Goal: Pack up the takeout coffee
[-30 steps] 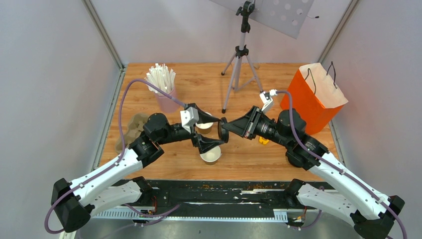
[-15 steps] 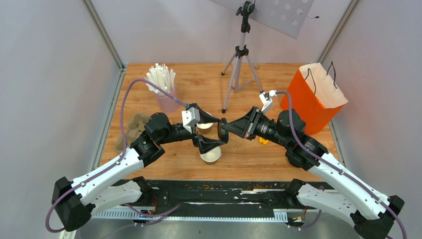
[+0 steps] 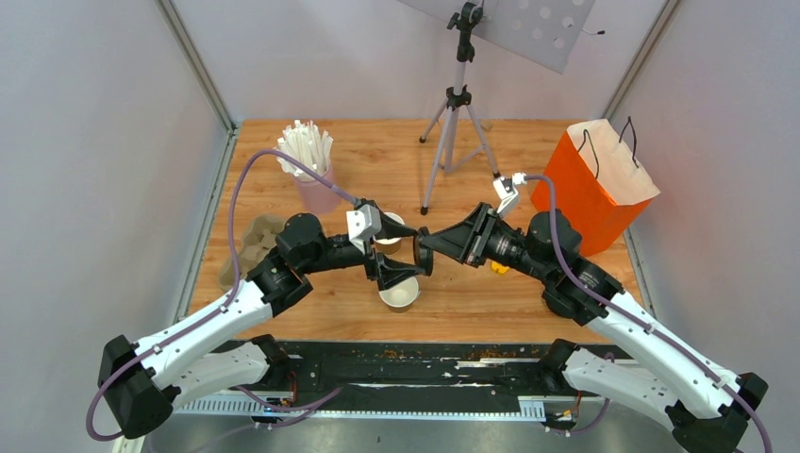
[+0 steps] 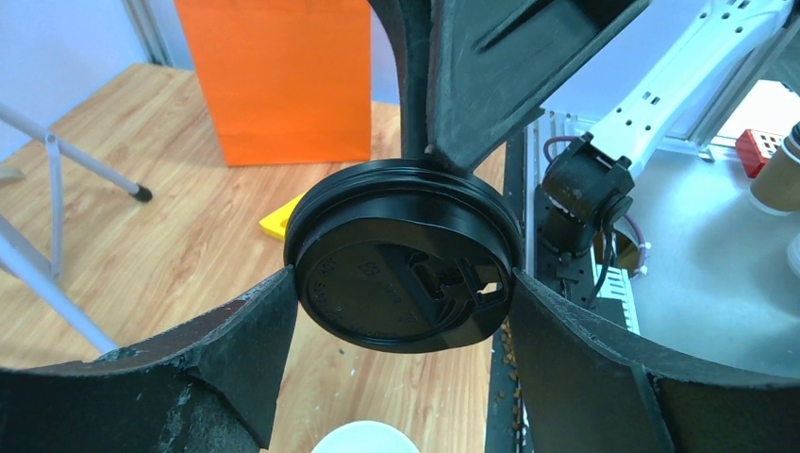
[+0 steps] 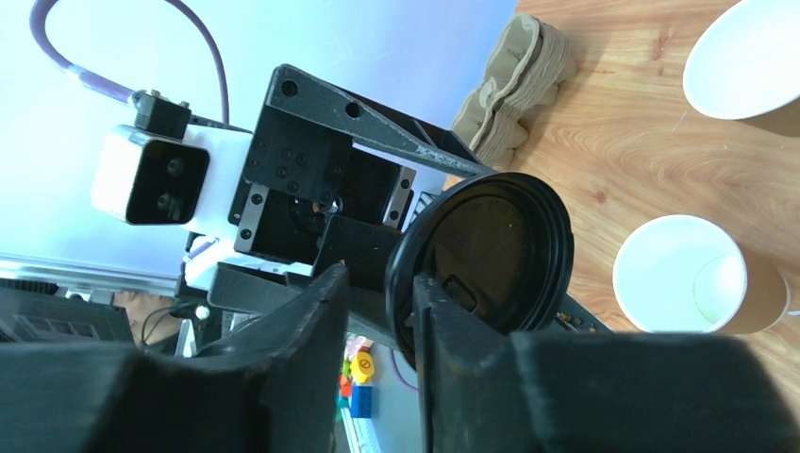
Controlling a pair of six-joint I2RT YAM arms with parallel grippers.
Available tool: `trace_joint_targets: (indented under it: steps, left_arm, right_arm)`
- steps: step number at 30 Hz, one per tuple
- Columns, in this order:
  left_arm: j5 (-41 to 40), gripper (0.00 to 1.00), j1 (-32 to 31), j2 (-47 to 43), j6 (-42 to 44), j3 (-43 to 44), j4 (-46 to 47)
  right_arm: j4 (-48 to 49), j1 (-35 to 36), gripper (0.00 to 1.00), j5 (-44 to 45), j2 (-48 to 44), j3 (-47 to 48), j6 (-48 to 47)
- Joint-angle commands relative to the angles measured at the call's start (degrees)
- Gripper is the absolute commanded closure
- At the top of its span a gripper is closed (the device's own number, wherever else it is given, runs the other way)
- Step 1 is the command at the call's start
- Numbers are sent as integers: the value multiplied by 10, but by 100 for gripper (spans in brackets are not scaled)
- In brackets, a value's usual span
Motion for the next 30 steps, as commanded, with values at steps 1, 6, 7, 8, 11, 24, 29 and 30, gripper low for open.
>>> trace_joint_targets:
  steps: [1,6,7,8,11,24,29,30]
  left_arm:
    - [-33,16,-2,-19,10,22,-39]
    - [-104,19,-2,-29,-1,67,-176]
    - [-122,19,-2,-22,-3,90,-228]
    - [-139,19,-2,-13,-2,113,-277]
    - [-199,25,-2,34,-6,198,-436]
    - [-407,22,-112,258,-45,420,-760]
    - [-407,20,-132,369,-45,474,-830]
    - [-408,20,-134,383,-44,482,-836]
  right_arm:
    - [-13,2,60,28,-22,3,-10]
    - [-98,2,30,106,-63,20,-46]
    - [-118,2,23,130,-72,23,-54]
    - [-139,2,15,145,-82,26,-65]
    - [-204,2,2,201,-102,37,-101]
    - [-346,2,0,283,-157,30,-168]
    - [-358,1,0,292,-163,31,-185]
    - [-359,2,0,293,-165,32,-189]
